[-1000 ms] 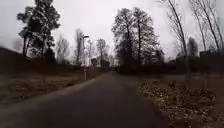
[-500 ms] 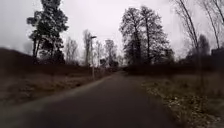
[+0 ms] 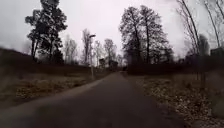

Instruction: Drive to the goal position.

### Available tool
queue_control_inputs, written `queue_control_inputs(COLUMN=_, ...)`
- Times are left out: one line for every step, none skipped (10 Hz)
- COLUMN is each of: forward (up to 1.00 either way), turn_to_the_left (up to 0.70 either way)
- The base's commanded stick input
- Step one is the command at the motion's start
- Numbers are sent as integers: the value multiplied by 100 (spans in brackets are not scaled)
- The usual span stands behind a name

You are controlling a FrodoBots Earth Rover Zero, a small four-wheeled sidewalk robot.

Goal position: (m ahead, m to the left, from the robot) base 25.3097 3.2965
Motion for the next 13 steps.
queue_control_inputs(forward=45, turn_to_the_left=0)
queue_control_inputs(forward=45, turn_to_the_left=0)
queue_control_inputs(forward=45, turn_to_the_left=0)
queue_control_inputs(forward=45, turn_to_the_left=0)
queue_control_inputs(forward=45, turn_to_the_left=0)
queue_control_inputs(forward=68, turn_to_the_left=0)
queue_control_inputs(forward=70, turn_to_the_left=0)
queue_control_inputs(forward=48, turn_to_the_left=0)
queue_control_inputs(forward=45, turn_to_the_left=0)
queue_control_inputs(forward=45, turn_to_the_left=0)
queue_control_inputs(forward=45, turn_to_the_left=0)
queue_control_inputs(forward=45, turn_to_the_left=0)
queue_control_inputs(forward=45, turn_to_the_left=0)
